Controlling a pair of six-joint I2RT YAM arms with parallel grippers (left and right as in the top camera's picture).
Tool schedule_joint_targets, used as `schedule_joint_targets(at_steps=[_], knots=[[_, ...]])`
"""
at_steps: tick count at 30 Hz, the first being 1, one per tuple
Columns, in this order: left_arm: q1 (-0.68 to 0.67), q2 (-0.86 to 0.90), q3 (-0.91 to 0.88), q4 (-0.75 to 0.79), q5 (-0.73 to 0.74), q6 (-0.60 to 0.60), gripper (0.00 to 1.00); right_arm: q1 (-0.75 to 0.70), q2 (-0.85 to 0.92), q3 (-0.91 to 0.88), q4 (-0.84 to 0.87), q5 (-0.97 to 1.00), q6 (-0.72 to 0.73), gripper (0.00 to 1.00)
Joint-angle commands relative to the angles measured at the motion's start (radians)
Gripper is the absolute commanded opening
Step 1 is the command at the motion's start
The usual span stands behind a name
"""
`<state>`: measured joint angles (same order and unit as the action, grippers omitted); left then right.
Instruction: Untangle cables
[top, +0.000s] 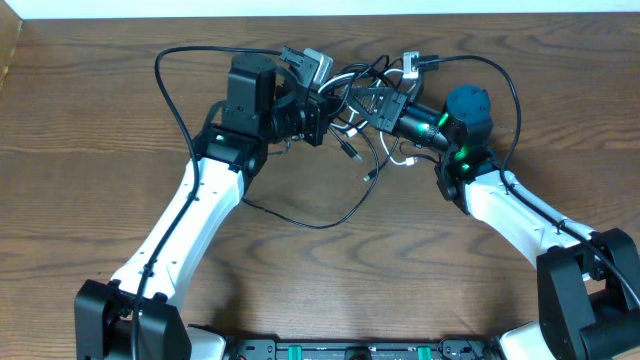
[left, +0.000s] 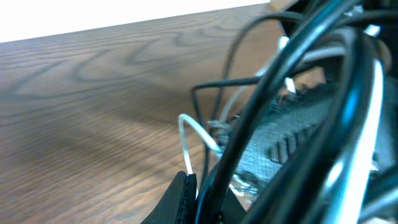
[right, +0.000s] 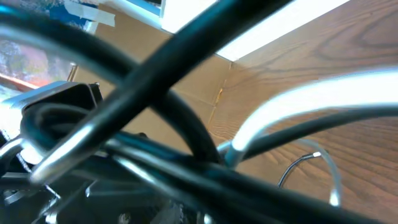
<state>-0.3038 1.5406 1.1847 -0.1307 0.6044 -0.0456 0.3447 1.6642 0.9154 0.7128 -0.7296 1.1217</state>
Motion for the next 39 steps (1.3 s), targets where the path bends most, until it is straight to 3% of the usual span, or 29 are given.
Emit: schedule_joint_targets(at_steps=[1,6,11,27,34,36,39], knots=[[0.033,-0.022,0.01,0.003,-0.238,-0.116,0.08,0.0,-0.009,0.006,0.0,-0.023,-0.019,0.01],[0.086,-0.022,0.01,-0.014,-0.338,-0.291,0.08,-0.007,-0.009,0.006,-0.002,-0.03,-0.019,0.01],[0.165,-0.022,0.01,-0.056,-0.337,-0.37,0.07,-0.01,-0.009,0.006,-0.003,-0.035,-0.02,0.01],[0.415,-0.022,0.01,-0.219,-0.337,-0.362,0.07,-0.137,-0.009,0.006,-0.037,-0.206,-0.046,0.01],[0.441,-0.022,0.01,-0.239,-0.277,-0.264,0.07,-0.154,-0.009,0.006,-0.037,-0.23,-0.069,0.01],[0.435,-0.022,0.01,-0.237,-0.23,-0.24,0.07,-0.149,-0.009,0.006,-0.036,-0.23,-0.087,0.09],[0.422,-0.022,0.01,-0.224,-0.137,-0.198,0.07,-0.148,-0.009,0.006,-0.035,-0.231,-0.185,0.35]])
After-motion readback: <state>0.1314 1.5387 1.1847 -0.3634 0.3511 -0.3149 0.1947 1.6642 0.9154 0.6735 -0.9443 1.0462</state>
